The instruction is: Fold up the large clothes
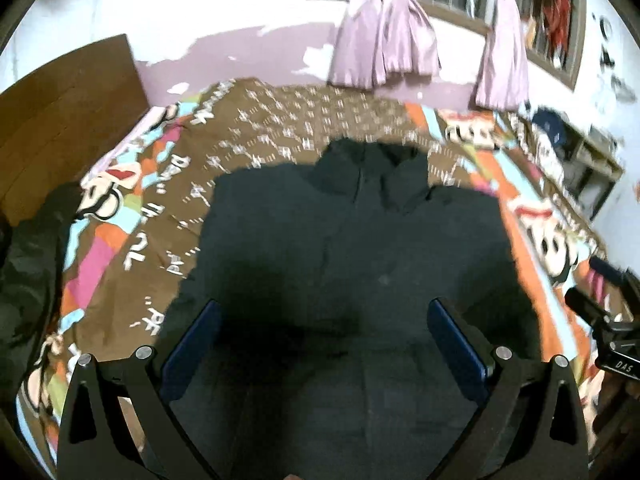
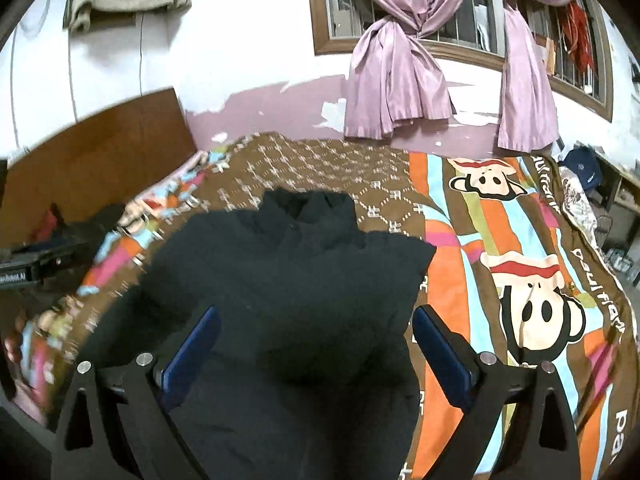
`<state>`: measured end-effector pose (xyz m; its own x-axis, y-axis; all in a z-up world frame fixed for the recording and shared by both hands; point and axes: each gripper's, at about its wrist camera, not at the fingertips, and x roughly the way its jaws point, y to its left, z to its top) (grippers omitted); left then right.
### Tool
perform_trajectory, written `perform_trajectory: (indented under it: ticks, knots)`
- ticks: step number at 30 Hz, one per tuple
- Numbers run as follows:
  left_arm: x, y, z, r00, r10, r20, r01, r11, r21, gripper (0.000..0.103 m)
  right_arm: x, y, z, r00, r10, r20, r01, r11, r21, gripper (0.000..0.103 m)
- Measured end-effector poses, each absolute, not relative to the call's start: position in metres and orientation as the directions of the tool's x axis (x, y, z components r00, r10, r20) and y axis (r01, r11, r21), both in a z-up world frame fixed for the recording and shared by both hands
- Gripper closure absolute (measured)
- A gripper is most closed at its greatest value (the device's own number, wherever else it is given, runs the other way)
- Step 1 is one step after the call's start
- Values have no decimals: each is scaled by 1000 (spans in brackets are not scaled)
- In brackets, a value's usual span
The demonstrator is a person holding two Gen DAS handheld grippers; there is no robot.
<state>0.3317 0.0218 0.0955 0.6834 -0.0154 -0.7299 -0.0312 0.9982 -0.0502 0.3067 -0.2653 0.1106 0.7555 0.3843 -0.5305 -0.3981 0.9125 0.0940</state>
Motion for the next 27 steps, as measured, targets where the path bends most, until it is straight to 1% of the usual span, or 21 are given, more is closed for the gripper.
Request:
perform_trajectory:
  ticks: [5,8,14,17,20,24,27]
  knots:
    - [299,26,160,737,2,-676,-63,996,-66,2,282,-276,160,769,395,-503,-383,914,133,3]
    - [282,31,193,738,26,-674,-98,993,-70,2,272,-278,180,764,410,-498,-385,909,157,2]
    - [265,34,230,723,35,-690,-107,992,-62,2,271,-269,209,757,391,-524,-372,917,145,2]
    - [263,33,239,723,42,-689,-97,994,-42,2,289,-254,220,746,377,-549,-371,920,127,1]
    - [269,36,239,725,39,-688,-85,996,-33,2,322,-239,220,737,377,-561,-347,923,166,1]
    - [290,48,225,727,26,-686,-94,994,-62,2,382,-222,201,741,363,-564,-294,932,213,1]
    - [327,60,209,729,-8,-685,-78,992,-95,2,427,-216,179,751,343,-564,-253,939,235,1]
